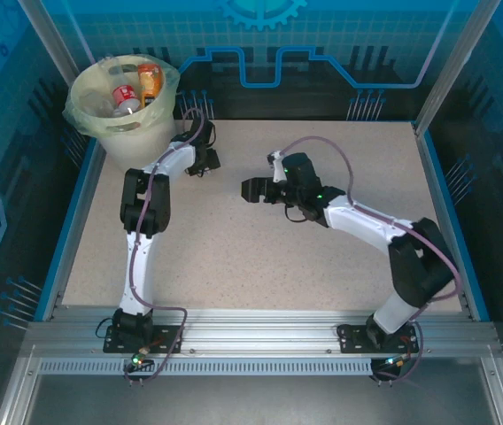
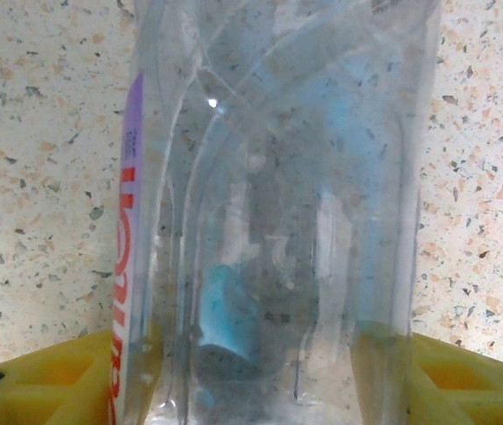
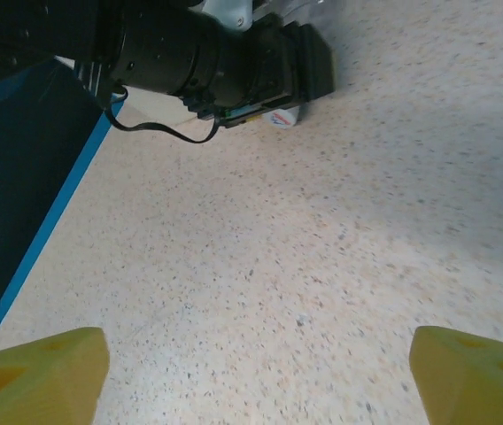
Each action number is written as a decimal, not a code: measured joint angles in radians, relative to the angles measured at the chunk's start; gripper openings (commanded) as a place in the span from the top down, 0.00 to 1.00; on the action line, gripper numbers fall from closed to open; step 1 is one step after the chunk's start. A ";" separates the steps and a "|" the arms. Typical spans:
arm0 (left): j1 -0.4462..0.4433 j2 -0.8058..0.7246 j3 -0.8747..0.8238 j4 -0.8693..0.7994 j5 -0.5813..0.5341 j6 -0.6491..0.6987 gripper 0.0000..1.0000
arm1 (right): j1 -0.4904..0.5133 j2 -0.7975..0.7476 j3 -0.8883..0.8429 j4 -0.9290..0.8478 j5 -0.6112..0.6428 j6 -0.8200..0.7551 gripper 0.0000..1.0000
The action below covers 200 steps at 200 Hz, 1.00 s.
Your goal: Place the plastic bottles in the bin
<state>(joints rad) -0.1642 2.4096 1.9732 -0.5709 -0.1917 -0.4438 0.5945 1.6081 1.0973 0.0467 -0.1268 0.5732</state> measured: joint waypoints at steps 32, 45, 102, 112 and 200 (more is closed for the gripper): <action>0.003 -0.027 -0.056 0.053 0.013 0.003 0.61 | 0.000 -0.126 -0.053 -0.076 0.093 -0.043 0.00; 0.003 -0.040 -0.083 0.079 0.019 0.005 0.62 | 0.000 -0.161 -0.066 -0.094 0.130 -0.052 0.00; -0.026 -0.194 -0.296 0.131 0.060 0.029 0.66 | 0.000 -0.288 -0.163 -0.107 0.265 -0.054 0.00; -0.042 -0.244 -0.336 0.129 0.073 0.034 0.66 | 0.000 -0.304 -0.173 -0.106 0.278 -0.054 0.00; -0.073 -0.746 -0.296 0.021 0.120 0.146 0.67 | 0.000 -0.388 -0.182 -0.068 0.354 -0.089 0.00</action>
<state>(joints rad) -0.2371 1.6638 1.6772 -0.5499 -0.0715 -0.2981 0.5945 1.2201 0.9150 -0.0208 0.2268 0.4847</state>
